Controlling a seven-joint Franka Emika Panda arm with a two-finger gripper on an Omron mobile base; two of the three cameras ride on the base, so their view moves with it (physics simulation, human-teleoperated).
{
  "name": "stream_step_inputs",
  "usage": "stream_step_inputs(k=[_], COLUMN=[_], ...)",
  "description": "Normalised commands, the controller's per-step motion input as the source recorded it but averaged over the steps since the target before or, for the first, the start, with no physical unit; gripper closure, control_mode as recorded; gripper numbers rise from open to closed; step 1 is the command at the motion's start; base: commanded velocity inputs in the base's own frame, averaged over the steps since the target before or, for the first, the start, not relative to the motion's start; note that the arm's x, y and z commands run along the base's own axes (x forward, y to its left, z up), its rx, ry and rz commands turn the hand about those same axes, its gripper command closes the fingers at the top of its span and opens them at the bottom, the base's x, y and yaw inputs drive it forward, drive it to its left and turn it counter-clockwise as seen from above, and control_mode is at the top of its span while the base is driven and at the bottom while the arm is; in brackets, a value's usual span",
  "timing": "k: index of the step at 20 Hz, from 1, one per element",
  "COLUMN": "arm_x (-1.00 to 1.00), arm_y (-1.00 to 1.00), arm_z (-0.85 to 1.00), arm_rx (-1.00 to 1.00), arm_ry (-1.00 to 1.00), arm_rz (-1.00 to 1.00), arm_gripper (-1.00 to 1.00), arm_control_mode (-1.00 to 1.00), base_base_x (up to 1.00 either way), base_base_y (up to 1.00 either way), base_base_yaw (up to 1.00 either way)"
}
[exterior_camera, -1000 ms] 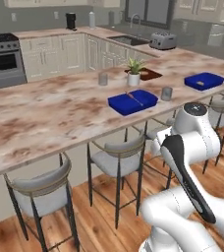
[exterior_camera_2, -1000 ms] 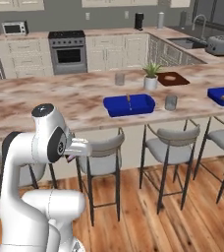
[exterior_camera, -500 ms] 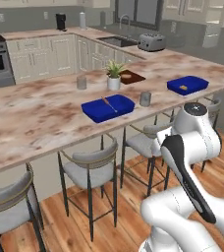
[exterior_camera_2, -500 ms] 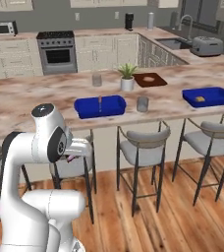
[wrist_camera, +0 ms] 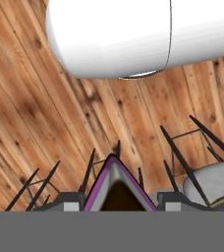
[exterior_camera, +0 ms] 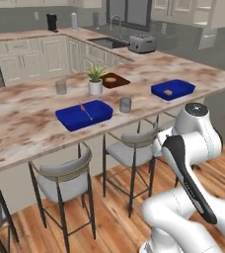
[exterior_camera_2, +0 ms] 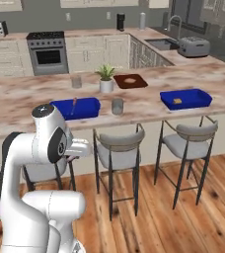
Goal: Take the cakes from the fridge and place them on the empty tray on the dining counter.
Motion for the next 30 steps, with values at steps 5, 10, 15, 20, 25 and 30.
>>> stream_step_inputs(k=[5, 10, 15, 20, 25, 30], arm_x=[0.0, 0.0, 0.0, 0.0, 0.0, 0.0], arm_y=[0.0, 0.0, 0.0, 0.0, 0.0, 0.0], arm_z=[0.0, 0.0, 0.0, 0.0, 0.0, 0.0], arm_rx=[0.0, 0.0, 0.0, 0.0, 0.0, 0.0], arm_ry=[0.0, 0.0, 0.0, 0.0, 0.0, 0.0], arm_rz=[0.0, 0.0, 0.0, 0.0, 0.0, 0.0], arm_gripper=[1.0, 1.0, 1.0, 1.0, 1.0, 1.0], arm_control_mode=[1.0, 1.0, 1.0, 1.0, 1.0, 1.0], base_base_x=[0.0, 0.0, 0.0, 0.0, 0.0, 0.0], base_base_y=[-0.7, -0.7, -0.71, -0.72, -0.66, -0.68], base_base_yaw=[0.0, 0.0, 0.0, 0.0, 0.02, 0.03])
